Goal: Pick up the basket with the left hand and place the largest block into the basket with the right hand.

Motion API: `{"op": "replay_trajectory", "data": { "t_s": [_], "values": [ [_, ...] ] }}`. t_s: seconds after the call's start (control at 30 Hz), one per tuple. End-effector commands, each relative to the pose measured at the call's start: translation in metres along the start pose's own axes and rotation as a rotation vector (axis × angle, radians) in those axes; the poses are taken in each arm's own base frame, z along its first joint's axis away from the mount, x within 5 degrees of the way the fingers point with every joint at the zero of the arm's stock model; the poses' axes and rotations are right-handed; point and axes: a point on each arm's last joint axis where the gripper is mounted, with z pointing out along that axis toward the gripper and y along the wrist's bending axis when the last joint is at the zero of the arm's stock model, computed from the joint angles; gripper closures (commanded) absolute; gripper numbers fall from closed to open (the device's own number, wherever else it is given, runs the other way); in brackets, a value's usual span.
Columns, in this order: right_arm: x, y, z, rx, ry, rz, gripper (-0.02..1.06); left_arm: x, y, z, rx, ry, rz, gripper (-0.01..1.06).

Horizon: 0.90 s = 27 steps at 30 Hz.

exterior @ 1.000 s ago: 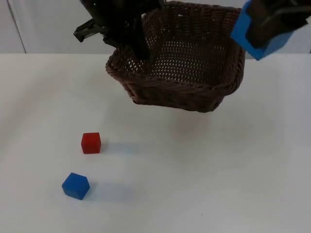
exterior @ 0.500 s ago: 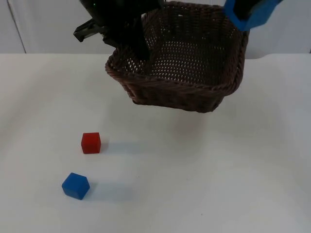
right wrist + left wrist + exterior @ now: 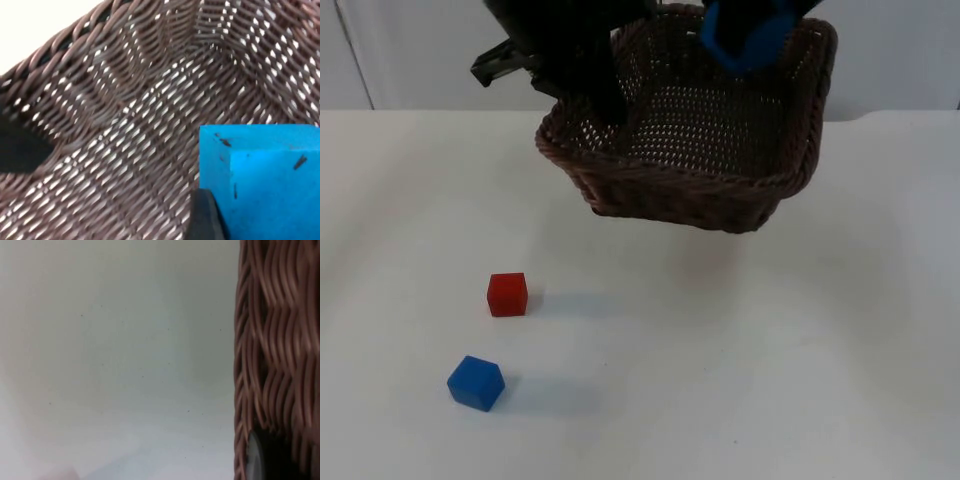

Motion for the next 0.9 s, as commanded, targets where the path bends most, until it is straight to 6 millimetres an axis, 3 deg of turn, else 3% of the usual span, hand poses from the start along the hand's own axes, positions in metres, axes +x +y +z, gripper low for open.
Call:
{"op": "replay_trajectory", "data": {
  "t_s": [0.0, 0.3, 0.57, 0.67, 0.77, 0.8, 0.83, 0.87],
  "values": [
    [-0.004, -0.003, 0.0, 0.013, -0.014, -0.009, 1.05, 0.0, -0.006, -0.006, 0.017, -0.009, 0.007, 1.05],
    [-0.001, -0.008, 0.029, 0.018, -0.027, -0.005, 1.05, 0.0, -0.004, -0.002, 0.015, -0.001, 0.004, 1.05],
    [-0.003, -0.006, 0.039, 0.004, -0.065, 0.008, 1.03, 0.001, 0.002, 0.01, 0.015, 0.03, -0.009, 1.05],
    [-0.002, -0.006, 0.042, 0.004, -0.061, 0.006, 0.94, 0.001, 0.003, 0.012, 0.009, 0.035, -0.009, 1.05],
    [0.0, -0.005, 0.048, 0.002, -0.044, 0.005, 0.73, 0.001, 0.004, 0.012, -0.001, 0.027, -0.005, 1.05],
    [0.002, -0.005, 0.051, 0.001, -0.038, 0.005, 0.61, 0.001, 0.004, 0.012, -0.001, 0.027, -0.005, 1.05],
    [0.002, -0.005, 0.051, 0.001, -0.038, 0.005, 0.61, 0.001, 0.004, 0.012, -0.001, 0.027, -0.005, 1.05],
    [0.002, -0.005, 0.052, 0.001, -0.036, 0.005, 0.53, 0.001, 0.004, 0.012, -0.005, 0.028, -0.004, 1.05]
  ]
}}
